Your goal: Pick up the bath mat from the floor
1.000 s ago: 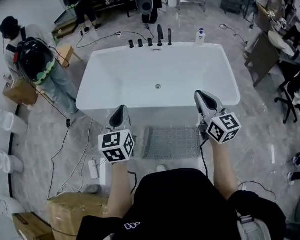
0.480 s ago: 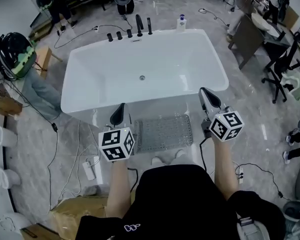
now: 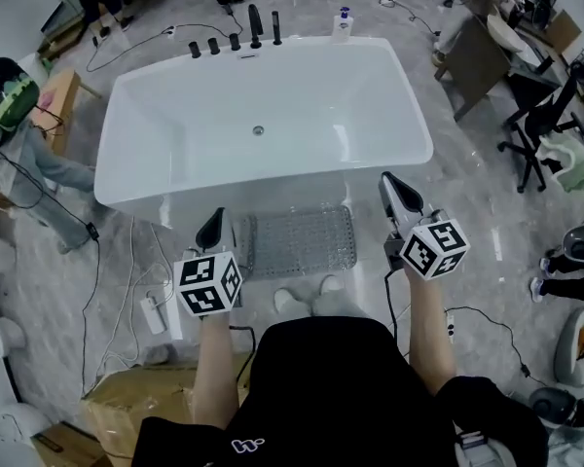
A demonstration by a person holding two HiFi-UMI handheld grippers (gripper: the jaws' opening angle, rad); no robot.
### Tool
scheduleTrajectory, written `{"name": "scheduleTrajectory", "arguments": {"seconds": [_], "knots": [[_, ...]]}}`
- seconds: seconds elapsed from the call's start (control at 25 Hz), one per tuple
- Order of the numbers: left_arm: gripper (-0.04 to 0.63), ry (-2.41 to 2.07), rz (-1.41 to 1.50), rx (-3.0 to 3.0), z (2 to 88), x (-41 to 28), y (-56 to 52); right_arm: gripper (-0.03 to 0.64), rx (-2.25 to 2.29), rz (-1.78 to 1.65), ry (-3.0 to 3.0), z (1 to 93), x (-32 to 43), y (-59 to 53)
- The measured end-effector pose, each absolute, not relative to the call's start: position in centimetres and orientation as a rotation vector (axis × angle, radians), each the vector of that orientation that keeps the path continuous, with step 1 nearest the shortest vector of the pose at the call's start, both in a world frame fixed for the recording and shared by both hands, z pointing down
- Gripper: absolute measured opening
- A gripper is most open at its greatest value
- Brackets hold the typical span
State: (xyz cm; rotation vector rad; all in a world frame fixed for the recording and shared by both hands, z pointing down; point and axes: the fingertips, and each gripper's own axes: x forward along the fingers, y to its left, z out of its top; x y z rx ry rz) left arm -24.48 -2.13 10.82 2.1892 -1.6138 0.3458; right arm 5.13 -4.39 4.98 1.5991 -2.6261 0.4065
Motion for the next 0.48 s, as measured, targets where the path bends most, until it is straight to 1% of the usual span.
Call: {"name": "scheduleTrajectory", "arguments": {"seconds": [0.48], "knots": [[-0.002, -1.536, 0.497, 2.120, 16.2, -23.8, -1.2, 0.006, 1.552, 0.581, -2.528, 11.3, 6.2, -3.5]]}}
